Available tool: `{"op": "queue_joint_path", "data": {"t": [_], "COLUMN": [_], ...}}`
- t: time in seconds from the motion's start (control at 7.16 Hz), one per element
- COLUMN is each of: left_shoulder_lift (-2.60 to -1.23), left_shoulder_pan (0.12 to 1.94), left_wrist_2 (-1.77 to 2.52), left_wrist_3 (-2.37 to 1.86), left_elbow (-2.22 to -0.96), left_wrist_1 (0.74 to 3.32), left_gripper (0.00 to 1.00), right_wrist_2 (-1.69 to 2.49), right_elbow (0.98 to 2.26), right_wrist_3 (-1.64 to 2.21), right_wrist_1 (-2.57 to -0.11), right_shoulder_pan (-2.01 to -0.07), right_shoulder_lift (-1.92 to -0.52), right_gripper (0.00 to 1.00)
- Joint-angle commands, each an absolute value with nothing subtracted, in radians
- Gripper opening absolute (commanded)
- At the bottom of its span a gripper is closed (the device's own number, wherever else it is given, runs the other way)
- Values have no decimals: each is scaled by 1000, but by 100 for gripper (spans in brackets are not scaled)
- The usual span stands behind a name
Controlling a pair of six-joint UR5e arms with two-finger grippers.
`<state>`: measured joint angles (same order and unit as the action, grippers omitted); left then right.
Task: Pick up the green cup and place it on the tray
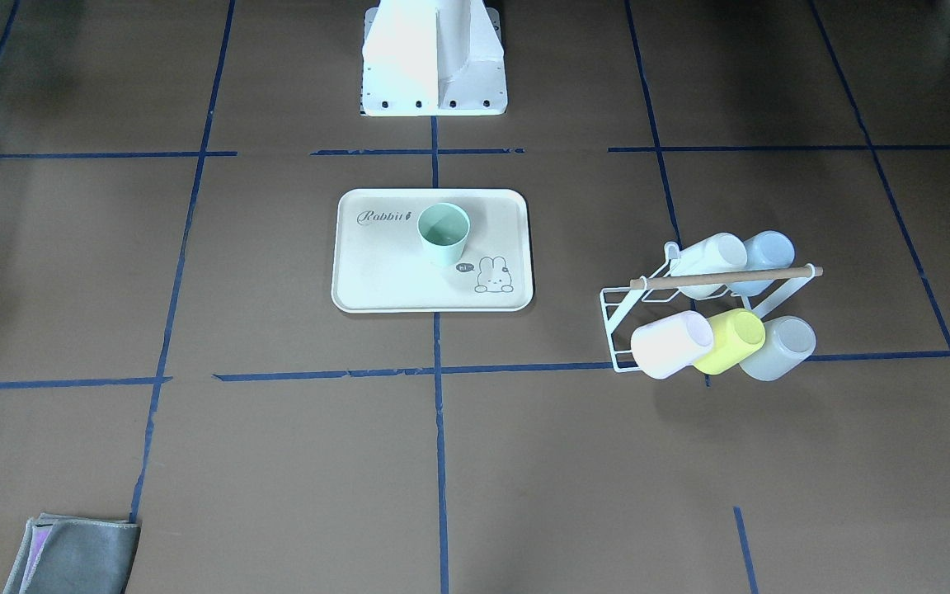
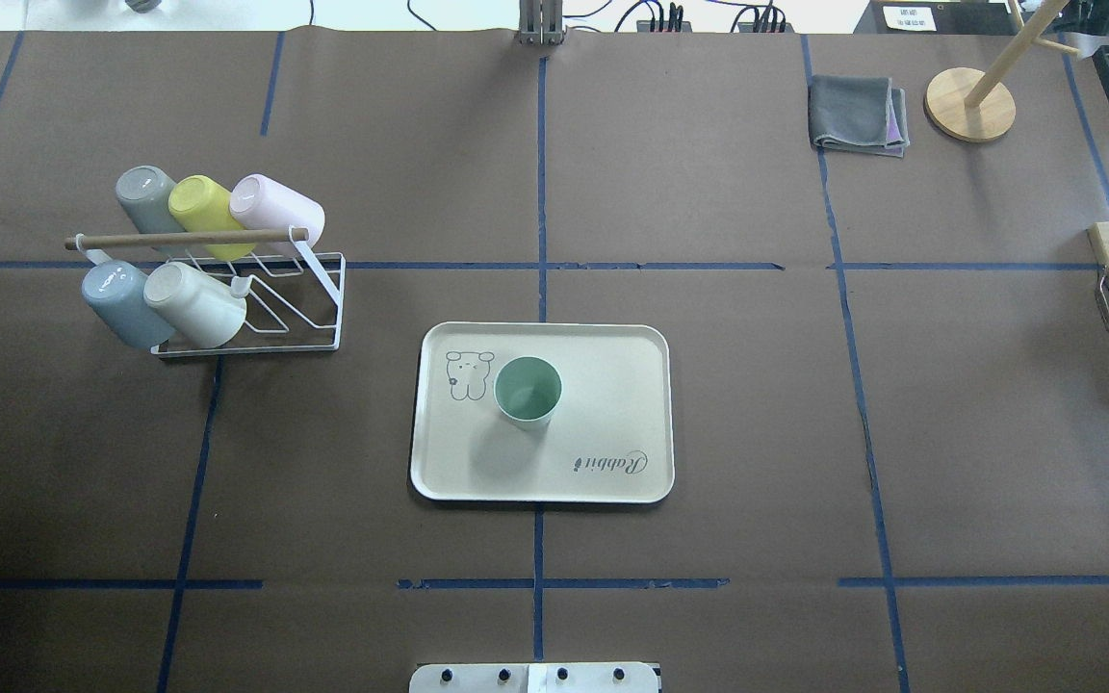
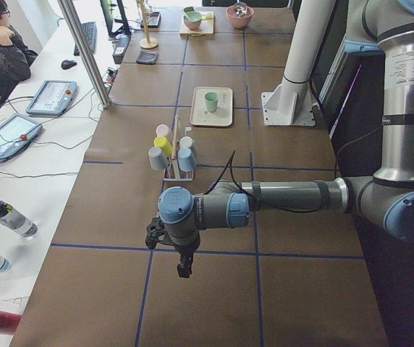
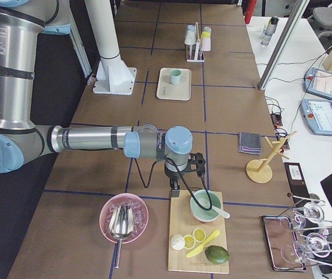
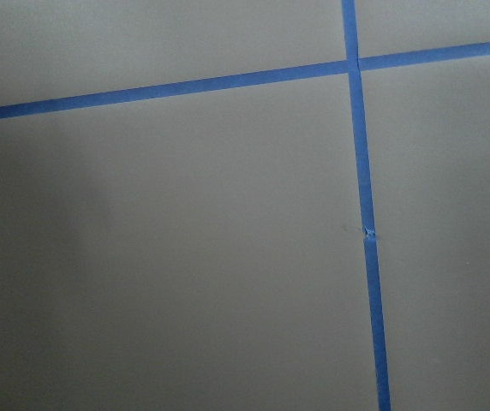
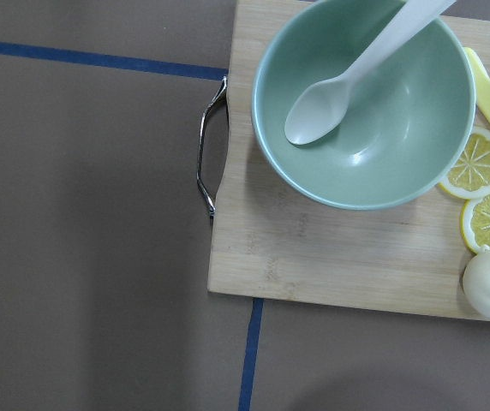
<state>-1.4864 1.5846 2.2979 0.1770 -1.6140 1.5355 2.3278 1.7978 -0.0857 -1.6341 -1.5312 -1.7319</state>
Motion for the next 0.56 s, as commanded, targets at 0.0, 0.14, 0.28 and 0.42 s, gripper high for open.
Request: {"op": "queue_joint_path", "data": {"t": [0.0, 0.14, 0.28, 0.42], "left_shoulder_lift": [-1488, -1486, -1488, -1488], "left_shoulder_pan": [1585, 1585, 1585, 1585], "left_wrist_2": [2298, 2299, 2299, 2299], "left_wrist_3": [176, 176, 176, 176], "left_elbow": [-1617, -1618, -1617, -1618], "left_wrist_1": [1536, 1536, 1536, 1536], "left_gripper": [100, 100, 100, 100], "right_wrist_2": [2329, 2329, 2329, 2329], "right_elbow": [1798, 1798, 1801, 1804], "right_wrist_3": [-84, -86, -84, -84], "right_wrist_1": [-1634, -1634, -1635, -1635], "right_shoulder_pan": [-1528, -1528, -1528, -1526], "right_shoulder_lift": [-1732, -1730, -1730, -1730], "right_gripper": [99, 99, 99, 99]}}
